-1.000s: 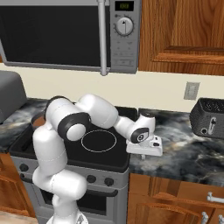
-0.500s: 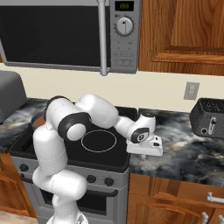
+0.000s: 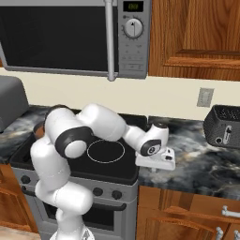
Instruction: Pick up the sugar cube(s) and place them in the saucepan with hot chocolate.
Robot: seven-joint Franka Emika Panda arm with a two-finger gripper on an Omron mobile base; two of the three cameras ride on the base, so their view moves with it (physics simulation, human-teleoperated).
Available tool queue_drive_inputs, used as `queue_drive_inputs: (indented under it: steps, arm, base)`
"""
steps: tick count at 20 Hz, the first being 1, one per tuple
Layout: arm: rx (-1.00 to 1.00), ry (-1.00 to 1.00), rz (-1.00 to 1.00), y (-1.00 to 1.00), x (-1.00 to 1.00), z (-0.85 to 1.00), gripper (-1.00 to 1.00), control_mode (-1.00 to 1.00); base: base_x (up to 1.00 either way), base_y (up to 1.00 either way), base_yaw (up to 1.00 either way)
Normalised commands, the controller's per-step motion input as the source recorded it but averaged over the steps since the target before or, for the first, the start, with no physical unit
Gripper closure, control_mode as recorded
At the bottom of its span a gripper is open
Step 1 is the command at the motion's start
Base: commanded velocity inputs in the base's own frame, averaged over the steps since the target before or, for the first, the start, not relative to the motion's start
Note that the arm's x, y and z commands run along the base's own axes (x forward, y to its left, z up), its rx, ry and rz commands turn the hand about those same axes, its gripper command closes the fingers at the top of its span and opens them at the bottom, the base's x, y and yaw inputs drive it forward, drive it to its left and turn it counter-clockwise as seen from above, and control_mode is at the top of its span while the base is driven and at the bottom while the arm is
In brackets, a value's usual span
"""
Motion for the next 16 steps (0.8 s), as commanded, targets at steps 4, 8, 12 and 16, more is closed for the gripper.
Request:
queue_drive_inputs:
  steps: [4,8,12,16]
  arm:
    - [0.01,-0.22,0.00,0.16,-0.48,0.29,1.00,-1.00]
    - [0.00,-0.25,-0.04,0.25,-0.29,0.37,1.00,-1.00]
    - [0.00,-0.27,-0.09,0.45,-0.16,0.46,1.00,-1.00]
    - [0.00,-0.24,-0.13,0.49,0.00,0.40,1.00,-1.00]
  base:
    - [0.00,0.00,0.00]
    - [0.00,0.00,0.00]
    - [0.00,0.00,0.00]
    - [0.00,0.00,0.00]
